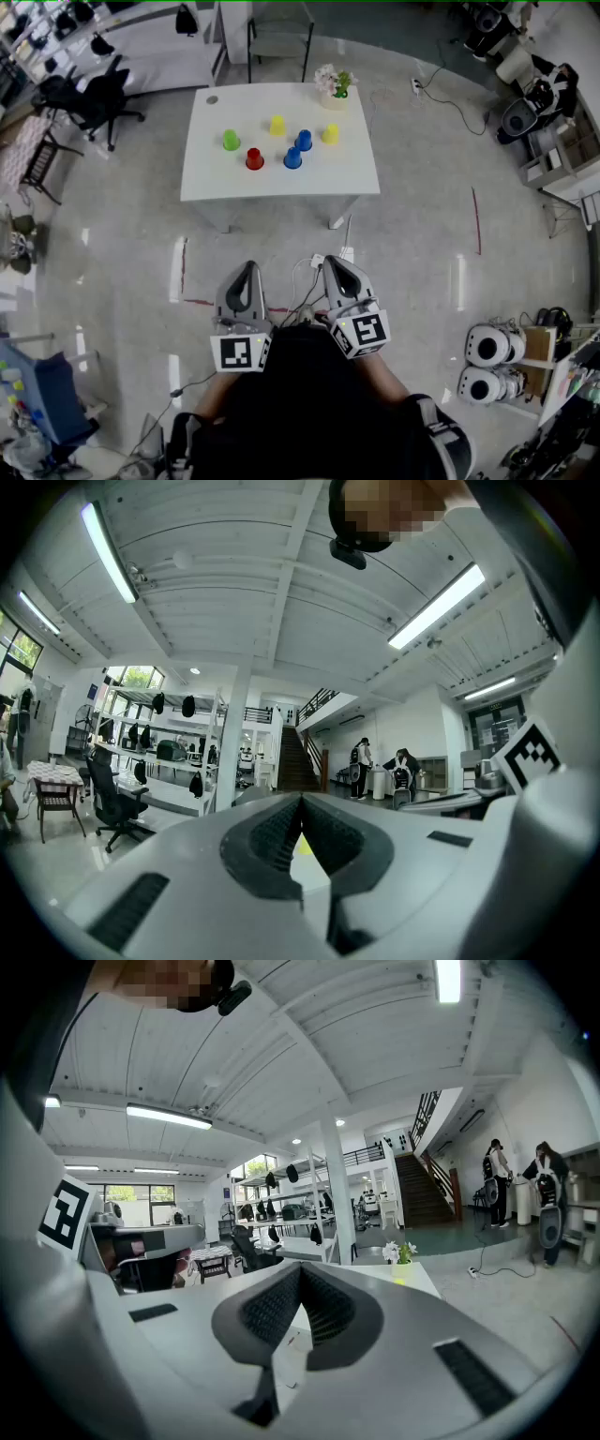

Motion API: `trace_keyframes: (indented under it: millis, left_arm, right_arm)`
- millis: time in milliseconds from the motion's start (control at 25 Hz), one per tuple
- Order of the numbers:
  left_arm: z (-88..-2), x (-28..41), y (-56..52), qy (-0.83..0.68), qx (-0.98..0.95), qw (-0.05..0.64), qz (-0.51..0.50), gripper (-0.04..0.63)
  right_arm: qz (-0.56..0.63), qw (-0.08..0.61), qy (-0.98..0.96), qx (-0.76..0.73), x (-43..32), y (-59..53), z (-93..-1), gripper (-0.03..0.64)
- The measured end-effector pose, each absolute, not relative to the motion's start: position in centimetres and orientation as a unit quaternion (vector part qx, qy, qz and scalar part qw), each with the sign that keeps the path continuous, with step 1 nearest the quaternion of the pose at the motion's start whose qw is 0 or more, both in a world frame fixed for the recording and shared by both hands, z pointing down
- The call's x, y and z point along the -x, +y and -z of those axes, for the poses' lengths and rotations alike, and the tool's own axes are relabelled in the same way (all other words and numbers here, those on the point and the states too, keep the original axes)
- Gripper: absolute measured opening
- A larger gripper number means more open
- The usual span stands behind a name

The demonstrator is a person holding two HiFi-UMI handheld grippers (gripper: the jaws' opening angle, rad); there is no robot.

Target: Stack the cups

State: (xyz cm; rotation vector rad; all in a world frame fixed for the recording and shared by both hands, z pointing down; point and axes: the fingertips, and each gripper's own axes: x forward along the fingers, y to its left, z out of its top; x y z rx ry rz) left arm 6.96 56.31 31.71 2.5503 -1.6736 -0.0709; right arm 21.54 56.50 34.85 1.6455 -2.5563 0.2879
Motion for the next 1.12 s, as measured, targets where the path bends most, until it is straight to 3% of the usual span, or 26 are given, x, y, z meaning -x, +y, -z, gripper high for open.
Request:
trace_keyframes:
  millis: [560, 1000, 1040, 1120]
  left_arm:
    - [-31.7, -4.4, 55.9, -0.543, -0.837, 0.052, 0.026, 0.021]
    - [-32.5, 1.1, 56.3, -0.548, -0.834, 0.062, 0.03, 0.021]
    - [-32.6, 1.7, 56.3, -0.549, -0.833, 0.066, 0.03, 0.021]
    - [-33.0, 2.9, 56.3, -0.549, -0.832, 0.072, 0.03, 0.021]
  right_arm:
    - [-0.096, 0.024, -0.836, -0.54, -18.8, 56.1, -34.2, 0.026]
    - [-0.095, 0.049, -0.837, -0.537, -13.5, 56.1, -35.0, 0.029]
    - [-0.096, 0.052, -0.836, -0.538, -12.9, 56.0, -35.2, 0.034]
    - [-0.098, 0.06, -0.833, -0.541, -11.8, 55.7, -35.5, 0.123]
